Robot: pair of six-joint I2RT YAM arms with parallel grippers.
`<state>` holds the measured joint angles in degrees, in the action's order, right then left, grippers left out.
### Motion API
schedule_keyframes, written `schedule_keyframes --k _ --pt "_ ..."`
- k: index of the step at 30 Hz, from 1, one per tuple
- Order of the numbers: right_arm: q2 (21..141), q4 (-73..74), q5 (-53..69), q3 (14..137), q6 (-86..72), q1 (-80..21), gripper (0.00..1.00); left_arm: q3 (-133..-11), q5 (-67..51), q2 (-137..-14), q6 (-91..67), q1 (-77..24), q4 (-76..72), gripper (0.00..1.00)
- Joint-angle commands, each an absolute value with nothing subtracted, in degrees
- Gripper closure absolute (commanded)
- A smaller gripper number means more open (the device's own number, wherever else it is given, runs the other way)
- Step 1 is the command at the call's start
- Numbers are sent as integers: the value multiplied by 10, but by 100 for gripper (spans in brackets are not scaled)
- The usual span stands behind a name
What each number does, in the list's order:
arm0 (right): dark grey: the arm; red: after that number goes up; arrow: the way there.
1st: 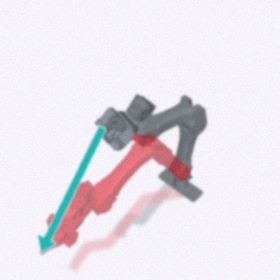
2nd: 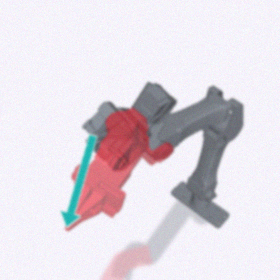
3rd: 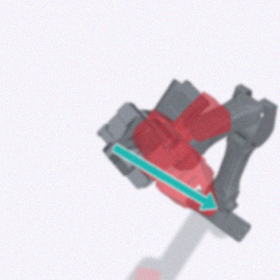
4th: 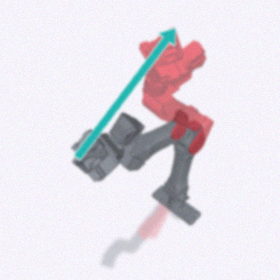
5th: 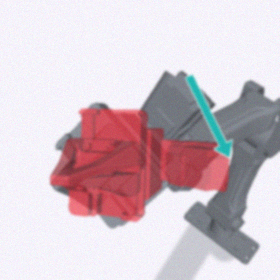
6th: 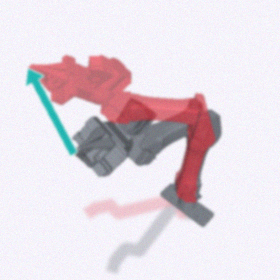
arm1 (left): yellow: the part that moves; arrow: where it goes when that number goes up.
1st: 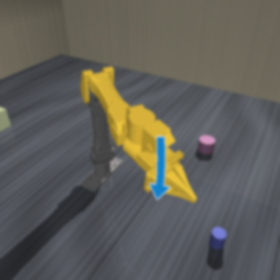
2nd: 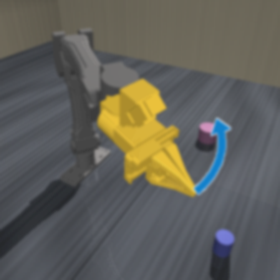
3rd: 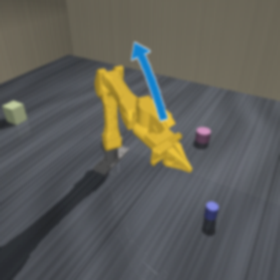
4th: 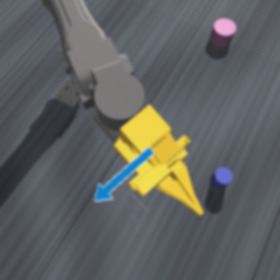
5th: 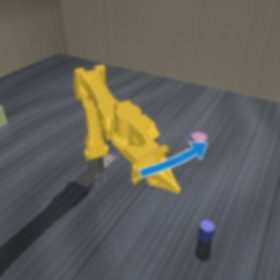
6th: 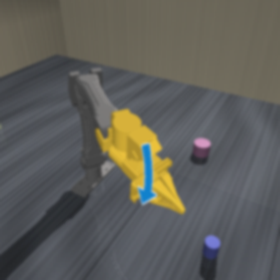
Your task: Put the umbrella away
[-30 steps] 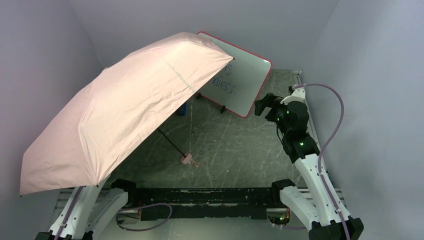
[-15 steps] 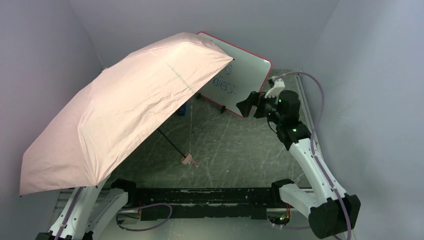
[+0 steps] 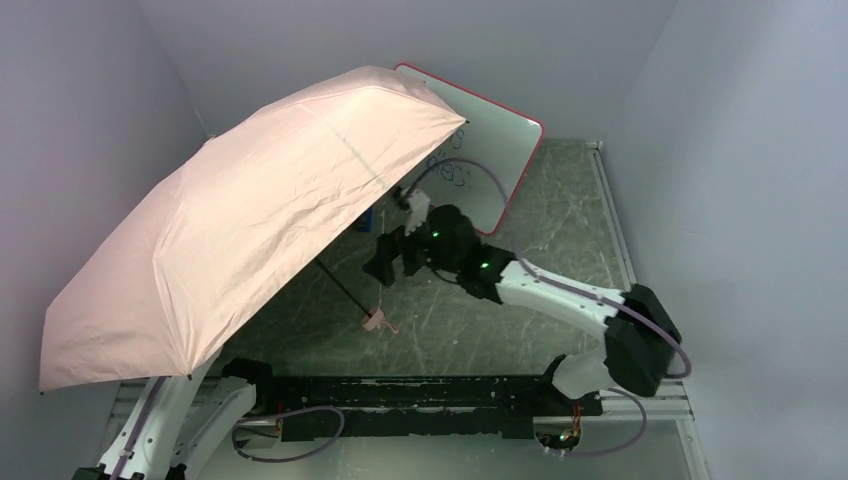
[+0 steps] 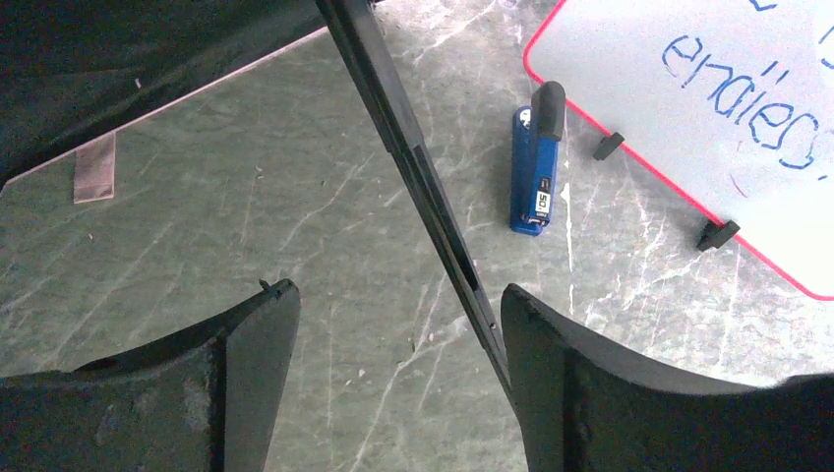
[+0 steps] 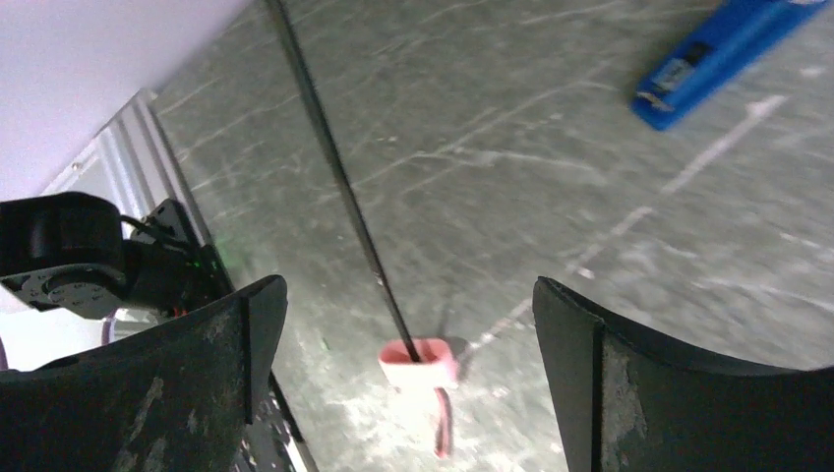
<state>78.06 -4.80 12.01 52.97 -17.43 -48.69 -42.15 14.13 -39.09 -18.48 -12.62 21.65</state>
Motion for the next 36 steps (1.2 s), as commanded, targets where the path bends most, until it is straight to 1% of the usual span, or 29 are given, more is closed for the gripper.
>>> schedule_keyframes --k 1,4,8,11,14,16,20,23,31,33,36 --pt "854 -160 73 560 -168 -559 1 -419 131 -382 -194 -123 188 22" --pt "902 -208 50 579 -149 -588 1 -419 127 -383 -194 -124 186 22" --pt "960 -258 69 601 -127 -604 1 -418 127 -381 -195 -123 188 22" --pt "997 -298 60 606 -101 -615 2 -418 127 -380 -196 -123 188 22" --pt "1030 -333 58 610 -80 -623 5 -418 127 -380 -196 -123 186 22" --pt "1050 -331 65 624 -76 -622 7 -418 127 -381 -196 -123 186 22" --pt "1082 -314 72 653 -73 -622 18 -417 125 -381 -196 -124 185 22" --pt "1106 -303 78 673 -72 -622 23 -416 124 -381 -197 -124 184 22" --pt "1145 -290 81 717 -68 -622 48 -416 126 -381 -197 -124 183 23" --pt "1153 -279 86 731 -67 -622 50 -416 125 -382 -198 -124 182 23" --pt "1165 -263 96 752 -66 -621 58 -415 125 -379 -199 -124 180 23"
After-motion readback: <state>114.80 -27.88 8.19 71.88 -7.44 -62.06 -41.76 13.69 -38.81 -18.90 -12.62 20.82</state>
